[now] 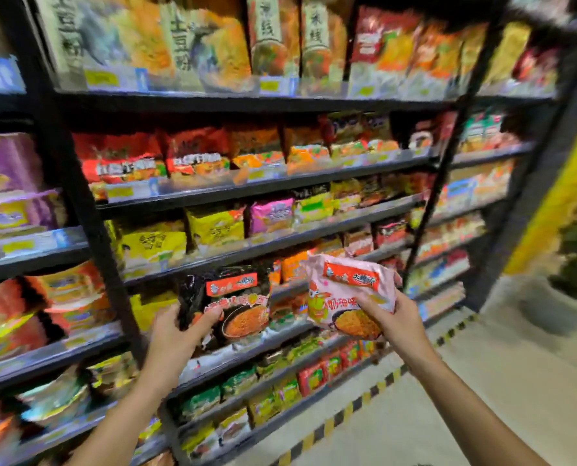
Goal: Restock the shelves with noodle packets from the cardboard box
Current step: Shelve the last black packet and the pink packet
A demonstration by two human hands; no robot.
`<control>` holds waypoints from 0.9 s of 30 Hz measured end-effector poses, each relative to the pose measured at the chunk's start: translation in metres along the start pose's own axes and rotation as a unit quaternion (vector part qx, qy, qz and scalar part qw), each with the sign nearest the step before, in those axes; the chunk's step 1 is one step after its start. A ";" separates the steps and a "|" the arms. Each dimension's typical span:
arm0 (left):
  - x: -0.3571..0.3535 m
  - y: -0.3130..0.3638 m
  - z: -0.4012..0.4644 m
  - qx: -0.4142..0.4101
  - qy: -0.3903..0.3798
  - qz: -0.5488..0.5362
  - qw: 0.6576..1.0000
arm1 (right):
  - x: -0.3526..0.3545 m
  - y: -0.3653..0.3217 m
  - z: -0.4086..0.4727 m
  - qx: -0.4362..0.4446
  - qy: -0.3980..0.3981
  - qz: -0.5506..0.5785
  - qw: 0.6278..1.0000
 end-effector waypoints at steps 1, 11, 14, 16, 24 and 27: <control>-0.021 0.005 0.001 -0.006 -0.013 -0.001 1.000 | 0.019 0.001 0.001 0.000 0.017 -0.005 1.000; -0.233 0.059 0.007 -0.046 -0.084 0.000 0.995 | 0.205 0.027 0.047 0.024 0.114 -0.010 0.993; -0.297 0.083 0.010 -0.063 -0.094 0.002 0.994 | 0.259 0.036 0.075 0.025 0.111 -0.004 0.993; -0.336 0.097 0.013 -0.065 -0.089 -0.007 0.994 | 0.293 0.042 0.096 0.026 0.104 -0.010 0.994; -0.451 0.110 0.038 -0.068 -0.077 0.001 0.995 | 0.377 0.060 0.195 0.026 0.083 0.000 0.996; -0.480 0.109 0.057 -0.061 -0.079 0.010 0.995 | 0.385 0.069 0.235 0.025 0.064 -0.002 0.998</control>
Point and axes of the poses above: each hand's wrist, its own z-axis towards the middle knuckle, its own x-axis out of the back of the hand, y = z × x, the point moved 1 cm from there along z, towards the middle knuckle, and after that the axes turned 4 degrees about y, right-handed, at the moved point
